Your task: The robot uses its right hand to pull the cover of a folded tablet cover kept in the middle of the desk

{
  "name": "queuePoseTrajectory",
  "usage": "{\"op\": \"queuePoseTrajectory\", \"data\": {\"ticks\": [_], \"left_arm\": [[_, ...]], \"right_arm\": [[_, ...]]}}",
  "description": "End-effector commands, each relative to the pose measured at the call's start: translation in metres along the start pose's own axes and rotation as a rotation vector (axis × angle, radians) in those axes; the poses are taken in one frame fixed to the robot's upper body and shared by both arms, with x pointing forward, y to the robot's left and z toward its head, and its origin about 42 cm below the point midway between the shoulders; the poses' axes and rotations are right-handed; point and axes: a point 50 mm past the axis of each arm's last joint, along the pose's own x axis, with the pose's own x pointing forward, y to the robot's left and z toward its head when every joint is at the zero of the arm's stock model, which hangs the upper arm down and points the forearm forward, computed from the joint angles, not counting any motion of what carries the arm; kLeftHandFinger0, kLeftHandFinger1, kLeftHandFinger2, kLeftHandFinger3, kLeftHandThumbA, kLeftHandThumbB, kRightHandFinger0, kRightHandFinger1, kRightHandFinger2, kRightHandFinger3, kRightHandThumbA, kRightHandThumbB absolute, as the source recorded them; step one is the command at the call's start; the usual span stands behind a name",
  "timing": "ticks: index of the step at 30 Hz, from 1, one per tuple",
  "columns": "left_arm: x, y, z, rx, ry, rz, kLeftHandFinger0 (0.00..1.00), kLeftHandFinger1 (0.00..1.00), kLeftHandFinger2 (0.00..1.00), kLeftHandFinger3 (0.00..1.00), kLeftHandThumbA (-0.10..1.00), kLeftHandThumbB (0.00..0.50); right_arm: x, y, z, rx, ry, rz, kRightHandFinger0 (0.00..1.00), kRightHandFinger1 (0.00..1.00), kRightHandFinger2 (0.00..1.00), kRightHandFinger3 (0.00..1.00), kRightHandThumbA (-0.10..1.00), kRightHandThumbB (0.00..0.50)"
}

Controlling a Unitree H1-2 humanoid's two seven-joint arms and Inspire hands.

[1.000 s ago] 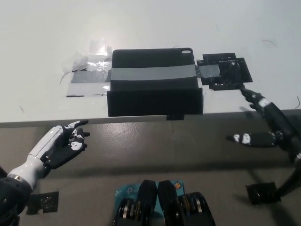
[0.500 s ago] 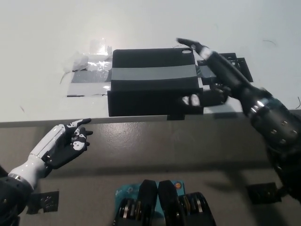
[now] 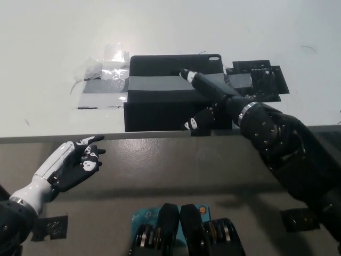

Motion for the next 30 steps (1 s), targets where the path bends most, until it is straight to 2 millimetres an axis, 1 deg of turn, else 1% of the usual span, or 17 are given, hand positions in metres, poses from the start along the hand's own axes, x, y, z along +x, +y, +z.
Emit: {"op": "queuePoseTrajectory", "data": {"ticks": [1, 2, 5, 7, 9, 11, 14, 16, 19, 20, 21, 22, 25, 26, 28, 29, 30], "left_arm": [[0.003, 0.007, 0.011, 0.018, -0.024, -0.006, 0.74, 0.83, 0.94, 1.0, 1.0, 0.122], [0.001, 0.007, 0.008, 0.011, -0.019, -0.004, 0.74, 0.83, 0.94, 1.0, 1.0, 0.121], [0.001, 0.006, 0.008, 0.011, -0.015, -0.004, 0.74, 0.83, 0.95, 1.0, 1.0, 0.116], [0.001, 0.006, 0.009, 0.018, -0.015, -0.008, 0.75, 0.84, 0.95, 1.0, 1.0, 0.115], [0.001, 0.006, 0.008, 0.017, -0.013, -0.01, 0.75, 0.84, 0.96, 1.0, 1.0, 0.111], [0.002, 0.007, 0.006, 0.015, -0.011, -0.011, 0.75, 0.84, 0.96, 1.0, 1.0, 0.119], [-0.001, 0.005, 0.005, 0.014, -0.011, -0.009, 0.76, 0.84, 0.96, 1.0, 1.0, 0.126], [-0.001, 0.004, 0.006, 0.007, -0.009, -0.007, 0.76, 0.84, 0.95, 1.0, 1.0, 0.127], [-0.003, 0.008, 0.009, 0.019, -0.01, -0.002, 0.75, 0.84, 0.94, 1.0, 1.0, 0.132], [-0.004, 0.008, 0.011, 0.024, -0.017, -0.005, 0.76, 0.84, 0.94, 1.0, 1.0, 0.131], [-0.004, 0.008, 0.012, 0.029, -0.019, -0.007, 0.77, 0.85, 0.97, 1.0, 1.0, 0.131], [-0.003, 0.005, 0.012, 0.028, -0.021, -0.011, 0.77, 0.85, 0.97, 1.0, 1.0, 0.129], [-0.003, 0.005, 0.011, 0.022, -0.02, -0.011, 0.76, 0.86, 0.98, 1.0, 1.0, 0.123], [-0.003, 0.006, 0.012, 0.023, -0.021, -0.009, 0.76, 0.86, 0.98, 1.0, 1.0, 0.117], [-0.003, 0.006, 0.012, 0.019, -0.023, -0.006, 0.77, 0.86, 0.97, 1.0, 1.0, 0.116], [-0.003, 0.007, 0.012, 0.02, -0.024, 0.001, 0.77, 0.85, 0.97, 1.0, 1.0, 0.1], [-0.003, 0.007, 0.012, 0.02, -0.024, 0.002, 0.76, 0.85, 0.97, 1.0, 1.0, 0.097]], "right_arm": [[0.016, -0.034, 0.016, -0.156, -0.05, -0.027, 1.0, 1.0, 1.0, 1.0, 1.0, 0.5], [0.018, -0.033, 0.014, -0.169, -0.043, -0.019, 1.0, 1.0, 1.0, 1.0, 1.0, 0.5], [0.026, -0.039, 0.013, -0.204, -0.014, -0.008, 1.0, 1.0, 1.0, 1.0, 1.0, 0.5], [0.034, -0.046, 0.015, -0.211, -0.009, -0.014, 1.0, 1.0, 1.0, 1.0, 1.0, 0.5], [0.037, -0.047, 0.017, -0.224, -0.011, -0.014, 1.0, 1.0, 1.0, 1.0, 1.0, 0.5], [0.042, -0.046, 0.02, -0.238, -0.014, -0.012, 1.0, 1.0, 1.0, 1.0, 1.0, 0.5], [0.048, -0.031, 0.027, -0.272, -0.023, 0.021, 1.0, 1.0, 1.0, 1.0, 1.0, 0.5], [0.054, -0.015, 0.036, -0.34, -0.043, 0.063, 1.0, 1.0, 1.0, 1.0, 1.0, 0.5], [0.061, -0.004, 0.047, -0.377, -0.072, 0.088, 1.0, 1.0, 1.0, 1.0, 1.0, 0.5], [0.064, 0.003, 0.053, -0.392, -0.08, 0.107, 1.0, 1.0, 1.0, 1.0, 1.0, 0.5], [0.066, 0.01, 0.058, -0.408, -0.089, 0.127, 1.0, 1.0, 1.0, 1.0, 1.0, 0.5], [0.063, 0.013, 0.056, -0.423, -0.092, 0.137, 1.0, 1.0, 1.0, 1.0, 1.0, 0.5], [0.062, 0.02, 0.052, -0.436, -0.111, 0.152, 1.0, 1.0, 1.0, 1.0, 1.0, 0.5], [0.06, 0.023, 0.045, -0.458, -0.108, 0.159, 1.0, 1.0, 1.0, 1.0, 1.0, 0.5], [0.059, 0.023, 0.041, -0.477, -0.107, 0.165, 1.0, 1.0, 1.0, 1.0, 1.0, 0.5], [0.055, 0.021, 0.034, -0.491, -0.089, 0.178, 1.0, 1.0, 1.0, 1.0, 1.0, 0.5], [0.053, 0.02, 0.03, -0.506, -0.076, 0.186, 1.0, 1.0, 1.0, 1.0, 1.0, 0.5]]}}
